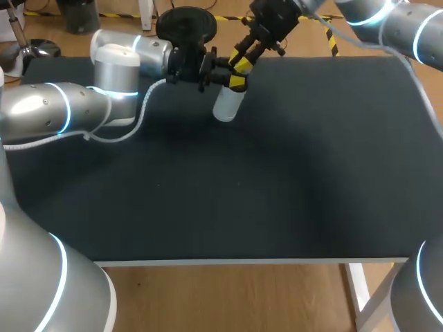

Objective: Unscrew the bottle cap

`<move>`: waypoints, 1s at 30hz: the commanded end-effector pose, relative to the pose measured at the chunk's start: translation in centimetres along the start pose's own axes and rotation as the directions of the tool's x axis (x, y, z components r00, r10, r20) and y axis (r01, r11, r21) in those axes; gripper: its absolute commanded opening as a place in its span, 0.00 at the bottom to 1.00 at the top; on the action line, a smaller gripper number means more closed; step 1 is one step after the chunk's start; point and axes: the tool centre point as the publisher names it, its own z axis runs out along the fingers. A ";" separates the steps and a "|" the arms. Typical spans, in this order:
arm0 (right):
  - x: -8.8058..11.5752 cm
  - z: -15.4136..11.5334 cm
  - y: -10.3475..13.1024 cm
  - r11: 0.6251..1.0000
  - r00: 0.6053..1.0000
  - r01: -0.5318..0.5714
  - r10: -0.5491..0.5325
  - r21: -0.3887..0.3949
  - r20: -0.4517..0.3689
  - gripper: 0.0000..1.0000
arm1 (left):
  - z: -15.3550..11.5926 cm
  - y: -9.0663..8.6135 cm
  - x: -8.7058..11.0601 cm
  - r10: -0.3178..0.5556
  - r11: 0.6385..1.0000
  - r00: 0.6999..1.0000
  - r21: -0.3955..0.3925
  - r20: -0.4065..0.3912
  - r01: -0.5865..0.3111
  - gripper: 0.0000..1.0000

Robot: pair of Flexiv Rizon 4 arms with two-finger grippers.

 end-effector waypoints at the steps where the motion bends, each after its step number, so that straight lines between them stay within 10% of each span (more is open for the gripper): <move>1: -0.4 -0.6 -0.4 1.000 0.990 0.007 -0.010 -0.021 -0.137 0.00 | -0.1 0.2 -0.5 0.000 1.000 1.000 0.004 -0.011 0.000 0.00; 4: -0.4 -0.8 -0.2 0.999 0.993 0.004 -0.009 -0.041 -0.117 0.00 | -0.1 0.2 -0.5 0.000 1.000 1.000 0.004 -0.011 0.000 0.00; 6: -0.4 -1.0 -0.1 0.998 0.996 0.010 -0.015 -0.057 -0.091 0.93 | -0.1 0.2 -0.5 0.000 1.000 1.000 0.004 -0.011 0.000 0.00; 7: -0.4 -1.2 0.0 0.997 0.997 0.004 -0.010 -0.074 -0.079 1.00 | -0.1 0.2 -0.5 0.000 1.000 1.000 0.004 -0.011 0.000 0.00; 17: -0.9 -3.9 0.6 0.966 0.979 -0.045 0.093 -0.255 0.181 1.00 | -0.1 0.2 -0.5 0.000 1.000 1.000 0.004 -0.011 0.000 0.00; 30: -0.2 -4.4 1.1 0.929 0.793 -0.195 0.338 -0.314 0.506 1.00 | -0.1 0.2 -0.5 0.000 1.000 1.000 0.004 -0.011 0.000 0.00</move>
